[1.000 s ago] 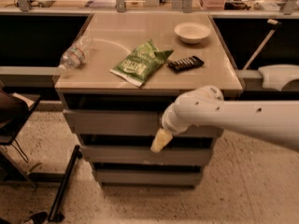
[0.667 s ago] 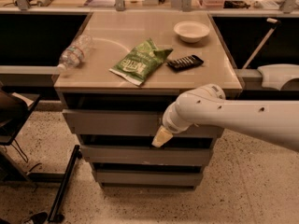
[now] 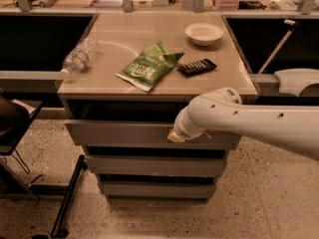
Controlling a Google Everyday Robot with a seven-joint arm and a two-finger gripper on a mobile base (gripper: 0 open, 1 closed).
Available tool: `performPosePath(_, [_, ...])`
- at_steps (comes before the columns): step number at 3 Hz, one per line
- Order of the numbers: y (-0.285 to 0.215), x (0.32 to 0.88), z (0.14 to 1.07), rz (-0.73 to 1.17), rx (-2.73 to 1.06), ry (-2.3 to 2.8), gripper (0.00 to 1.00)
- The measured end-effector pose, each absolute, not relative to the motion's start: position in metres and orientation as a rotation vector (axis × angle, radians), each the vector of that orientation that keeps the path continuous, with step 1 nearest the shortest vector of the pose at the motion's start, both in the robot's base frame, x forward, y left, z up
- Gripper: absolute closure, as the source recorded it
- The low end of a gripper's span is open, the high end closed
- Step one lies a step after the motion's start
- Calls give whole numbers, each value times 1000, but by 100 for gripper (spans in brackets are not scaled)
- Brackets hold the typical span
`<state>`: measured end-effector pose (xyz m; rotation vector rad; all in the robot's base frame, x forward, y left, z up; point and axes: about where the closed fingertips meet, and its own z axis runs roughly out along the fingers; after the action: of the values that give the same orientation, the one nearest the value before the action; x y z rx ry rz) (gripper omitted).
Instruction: Open top drawer
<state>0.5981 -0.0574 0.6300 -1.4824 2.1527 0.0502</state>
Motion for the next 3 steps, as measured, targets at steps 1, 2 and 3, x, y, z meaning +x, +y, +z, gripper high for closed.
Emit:
performPosePath(1, [-61, 601, 639, 50, -1482, 2153, 89])
performPosePath(2, [-62, 601, 646, 50, -1482, 2153, 100])
performPosePath(3, [-66, 588, 645, 30, -1471, 2158, 100])
